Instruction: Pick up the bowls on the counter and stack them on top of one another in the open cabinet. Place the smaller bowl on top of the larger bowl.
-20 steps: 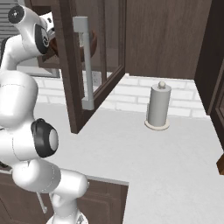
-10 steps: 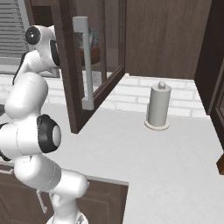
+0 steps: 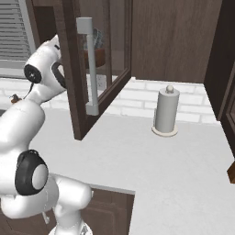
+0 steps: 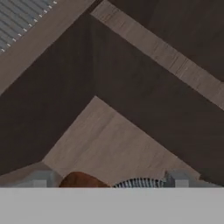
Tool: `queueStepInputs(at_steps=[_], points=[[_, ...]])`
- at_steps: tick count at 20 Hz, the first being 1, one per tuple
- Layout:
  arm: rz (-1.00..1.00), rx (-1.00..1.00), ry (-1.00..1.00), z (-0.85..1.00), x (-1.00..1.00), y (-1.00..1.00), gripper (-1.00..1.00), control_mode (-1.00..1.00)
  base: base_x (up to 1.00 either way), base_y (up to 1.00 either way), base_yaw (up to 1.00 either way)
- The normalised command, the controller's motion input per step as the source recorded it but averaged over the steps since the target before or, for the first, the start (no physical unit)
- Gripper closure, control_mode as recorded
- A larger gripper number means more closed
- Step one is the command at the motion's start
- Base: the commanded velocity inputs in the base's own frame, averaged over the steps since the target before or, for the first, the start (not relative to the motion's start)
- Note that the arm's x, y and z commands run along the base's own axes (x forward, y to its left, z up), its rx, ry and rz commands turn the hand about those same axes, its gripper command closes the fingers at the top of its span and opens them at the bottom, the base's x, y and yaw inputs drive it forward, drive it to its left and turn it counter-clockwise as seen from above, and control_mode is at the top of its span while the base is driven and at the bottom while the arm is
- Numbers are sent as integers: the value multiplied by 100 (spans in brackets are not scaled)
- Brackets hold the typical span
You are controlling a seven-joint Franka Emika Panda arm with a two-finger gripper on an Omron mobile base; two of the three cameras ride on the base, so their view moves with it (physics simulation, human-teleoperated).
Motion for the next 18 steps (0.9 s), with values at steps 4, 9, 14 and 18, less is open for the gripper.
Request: queueStepInputs(at_steps=[4, 9, 14, 18], points=[[0, 0, -39, 0, -100, -28, -100, -100, 0, 0, 0], [0, -2, -20, -21, -100, -9, -100, -100, 0, 0, 0], [-6, -8, -2, -80, -82, -12, -100, -100, 0, 0, 0], [-3, -4, 4, -12, -9, -13, -100, -100, 0, 0, 0]])
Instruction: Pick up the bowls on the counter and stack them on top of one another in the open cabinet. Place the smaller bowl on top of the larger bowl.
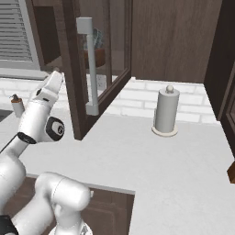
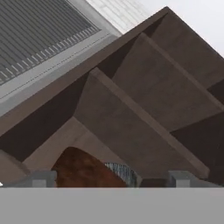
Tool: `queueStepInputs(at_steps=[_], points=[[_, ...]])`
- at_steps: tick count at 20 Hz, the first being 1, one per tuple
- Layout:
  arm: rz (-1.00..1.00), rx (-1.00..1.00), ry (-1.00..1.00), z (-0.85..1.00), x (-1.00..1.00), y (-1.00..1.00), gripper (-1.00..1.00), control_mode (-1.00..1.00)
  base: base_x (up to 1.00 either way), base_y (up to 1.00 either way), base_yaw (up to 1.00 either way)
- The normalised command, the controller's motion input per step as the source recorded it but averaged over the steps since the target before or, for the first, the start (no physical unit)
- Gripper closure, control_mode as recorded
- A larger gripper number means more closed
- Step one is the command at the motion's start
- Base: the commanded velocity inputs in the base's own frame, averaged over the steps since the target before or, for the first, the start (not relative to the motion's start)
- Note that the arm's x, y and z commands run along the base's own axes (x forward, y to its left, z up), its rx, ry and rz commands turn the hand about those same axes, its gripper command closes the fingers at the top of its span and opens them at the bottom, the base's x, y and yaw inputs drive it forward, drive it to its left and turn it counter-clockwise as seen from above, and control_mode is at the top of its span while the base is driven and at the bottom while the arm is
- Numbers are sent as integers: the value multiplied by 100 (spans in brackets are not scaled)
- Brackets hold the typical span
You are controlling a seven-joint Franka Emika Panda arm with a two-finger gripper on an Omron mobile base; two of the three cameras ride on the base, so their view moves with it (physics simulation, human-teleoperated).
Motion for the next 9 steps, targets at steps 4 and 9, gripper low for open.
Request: queueStepInputs(at_steps=[4, 9], points=[[-7, 0, 12, -21, -68, -72, -100, -100, 0, 0, 0], [-18, 0, 9, -45, -75, -41, -100, -100, 0, 0, 0]])
